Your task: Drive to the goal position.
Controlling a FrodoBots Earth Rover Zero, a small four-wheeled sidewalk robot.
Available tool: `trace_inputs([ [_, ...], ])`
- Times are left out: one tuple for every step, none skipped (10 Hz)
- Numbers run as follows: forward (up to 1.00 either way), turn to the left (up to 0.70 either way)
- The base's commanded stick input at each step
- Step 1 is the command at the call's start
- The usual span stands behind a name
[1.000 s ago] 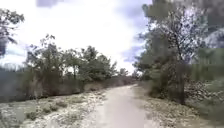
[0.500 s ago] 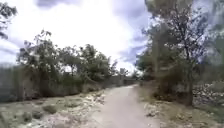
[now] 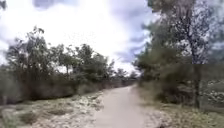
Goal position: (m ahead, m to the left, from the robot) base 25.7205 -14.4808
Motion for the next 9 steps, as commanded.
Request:
trace_inputs([
  [0.85,0.0],
  [0.85,0.0],
  [0.85,0.0],
  [0.85,0.0],
  [0.85,0.0],
  [0.85,0.0],
  [0.85,0.0],
  [0.85,0.0],
  [0.85,0.0],
])
